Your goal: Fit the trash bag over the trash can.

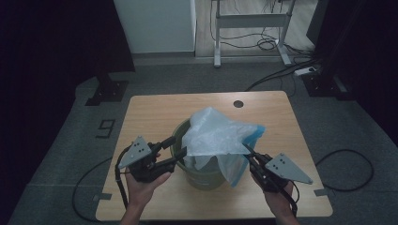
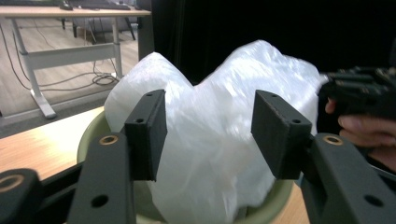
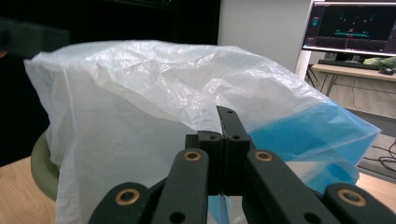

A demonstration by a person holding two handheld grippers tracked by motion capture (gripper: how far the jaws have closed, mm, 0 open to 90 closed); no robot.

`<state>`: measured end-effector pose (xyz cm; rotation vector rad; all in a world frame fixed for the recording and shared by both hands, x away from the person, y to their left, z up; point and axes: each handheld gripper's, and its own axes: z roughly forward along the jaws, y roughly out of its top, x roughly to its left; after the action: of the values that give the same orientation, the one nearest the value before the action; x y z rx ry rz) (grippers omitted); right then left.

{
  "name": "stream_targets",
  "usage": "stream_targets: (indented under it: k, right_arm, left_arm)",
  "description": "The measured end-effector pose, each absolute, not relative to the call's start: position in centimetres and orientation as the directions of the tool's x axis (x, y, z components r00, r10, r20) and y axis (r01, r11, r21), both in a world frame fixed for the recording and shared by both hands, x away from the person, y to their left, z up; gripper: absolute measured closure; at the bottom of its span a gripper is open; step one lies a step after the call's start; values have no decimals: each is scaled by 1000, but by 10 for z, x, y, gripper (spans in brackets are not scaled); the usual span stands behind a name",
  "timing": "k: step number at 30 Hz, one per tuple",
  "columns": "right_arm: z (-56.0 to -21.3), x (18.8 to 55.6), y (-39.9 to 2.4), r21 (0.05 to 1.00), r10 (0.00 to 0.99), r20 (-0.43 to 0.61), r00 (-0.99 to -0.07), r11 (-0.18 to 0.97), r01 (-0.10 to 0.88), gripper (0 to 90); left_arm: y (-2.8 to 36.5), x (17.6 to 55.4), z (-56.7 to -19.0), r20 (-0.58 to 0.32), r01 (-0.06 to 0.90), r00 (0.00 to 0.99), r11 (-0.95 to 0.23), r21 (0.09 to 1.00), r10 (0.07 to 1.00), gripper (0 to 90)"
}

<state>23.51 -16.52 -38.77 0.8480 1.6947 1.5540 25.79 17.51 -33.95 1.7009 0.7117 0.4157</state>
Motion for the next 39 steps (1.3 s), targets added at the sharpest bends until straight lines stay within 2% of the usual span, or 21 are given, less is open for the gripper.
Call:
stream_targets:
  k: [13,17,18,19,22,27,30,33,37,39]
  right_arm:
    - [-392,235,-161,993,821,-82,-565,113,19,882]
    - [-392,234,-162,994,820,-82,-566,112,18,883]
    - [-392,234,-162,994,820,-82,-566,112,18,883]
    - [-392,234,-162,994,820,-82,-566,111,17,882]
    - [-392,234,-162,994,821,-79,-565,106,16,882]
    - [-391,233,-163,994,822,-80,-564,105,12,881]
    - [-392,232,-163,994,821,-81,-565,105,10,862]
    - [-392,231,-164,995,818,-78,-570,101,8,821]
    - [-393,227,-165,996,813,-69,-578,88,4,710]
    - [-393,223,-166,997,820,-59,-570,72,2,596]
  left_arm:
    - [136,292,-327,-123,302,799,-217,928,588,321]
    - [124,295,-334,-113,303,828,-268,914,549,440]
    - [124,295,-334,-113,303,828,-268,914,549,537]
    - [122,295,-336,-112,301,833,-274,913,542,537]
    - [118,296,-342,-107,300,843,-294,907,527,675]
    - [118,295,-345,-91,281,846,-293,914,526,836]
    - [121,293,-344,-82,262,847,-278,924,526,893]
    - [126,291,-342,-74,250,841,-263,932,536,899]
    - [134,287,-340,-69,230,834,-232,945,547,900]
    - [139,284,-340,-79,225,832,-204,953,549,900]
